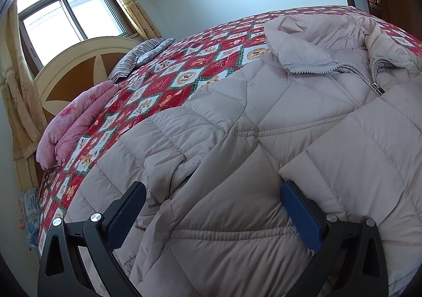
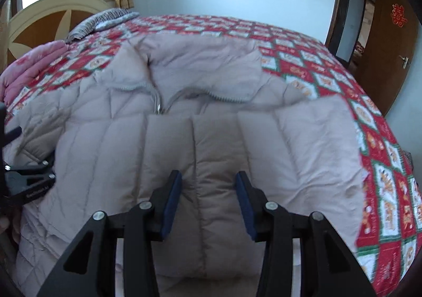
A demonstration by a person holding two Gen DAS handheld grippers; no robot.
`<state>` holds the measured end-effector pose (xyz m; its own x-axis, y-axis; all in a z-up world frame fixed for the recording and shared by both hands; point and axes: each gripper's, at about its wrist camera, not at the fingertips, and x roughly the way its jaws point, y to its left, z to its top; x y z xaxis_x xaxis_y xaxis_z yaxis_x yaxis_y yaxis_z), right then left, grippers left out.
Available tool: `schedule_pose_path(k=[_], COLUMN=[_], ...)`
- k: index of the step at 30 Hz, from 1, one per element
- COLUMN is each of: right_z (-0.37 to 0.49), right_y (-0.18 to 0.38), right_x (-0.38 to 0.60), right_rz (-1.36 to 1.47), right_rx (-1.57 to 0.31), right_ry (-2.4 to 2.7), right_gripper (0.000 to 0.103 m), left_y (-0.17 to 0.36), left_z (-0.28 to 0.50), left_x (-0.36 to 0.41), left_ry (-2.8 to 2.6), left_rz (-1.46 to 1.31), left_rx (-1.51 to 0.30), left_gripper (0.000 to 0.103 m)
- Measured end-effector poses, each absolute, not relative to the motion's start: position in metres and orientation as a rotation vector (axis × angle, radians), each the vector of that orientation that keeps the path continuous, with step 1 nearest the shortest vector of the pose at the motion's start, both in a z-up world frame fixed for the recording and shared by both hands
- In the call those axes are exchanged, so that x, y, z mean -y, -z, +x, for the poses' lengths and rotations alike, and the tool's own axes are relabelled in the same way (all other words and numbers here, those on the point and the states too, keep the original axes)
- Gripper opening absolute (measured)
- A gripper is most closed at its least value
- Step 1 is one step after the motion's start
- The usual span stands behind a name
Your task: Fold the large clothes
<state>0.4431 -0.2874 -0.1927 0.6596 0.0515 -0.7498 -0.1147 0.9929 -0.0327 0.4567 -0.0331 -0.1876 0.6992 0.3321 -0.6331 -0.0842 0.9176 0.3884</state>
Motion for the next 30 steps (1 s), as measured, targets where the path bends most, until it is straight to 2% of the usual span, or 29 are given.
schedule_pose_path(k=[13,17,22,25,30], right_z=[0.436,0.437,0.448,0.475,0.507], right_y=[0.215,0.192,0.146,0.154,0.195], right_x=[0.258,0.284,0.363,0.401,0.411], right_rz=[-0.262,-0.137,0.083,0.161,0.102], right_rx=[-0.83,-0.822,-0.684,-0.734,-0.863], right_ry=[-0.018,-0.135,0.039,0.13,0.141], right_gripper=[0.048,0.046,0.046,0.046,0.047], left_y=[0.166,0.175,0.181,0.178,0.186], left_z=[0.443,0.446,0.453,0.456,0.464], left_x=[0.018,0.035,0.026,0.022,0.019], left_ry=[-0.282,-0.283,-0.263,-0.276,-0.242], left_rz=[0.269,0.407,0.352,0.336,0.301], left_rx=[-0.722,-0.693,-0.742,-0.734,-0.784], left_gripper=[0.102,0.102,0.102,0.102,0.102])
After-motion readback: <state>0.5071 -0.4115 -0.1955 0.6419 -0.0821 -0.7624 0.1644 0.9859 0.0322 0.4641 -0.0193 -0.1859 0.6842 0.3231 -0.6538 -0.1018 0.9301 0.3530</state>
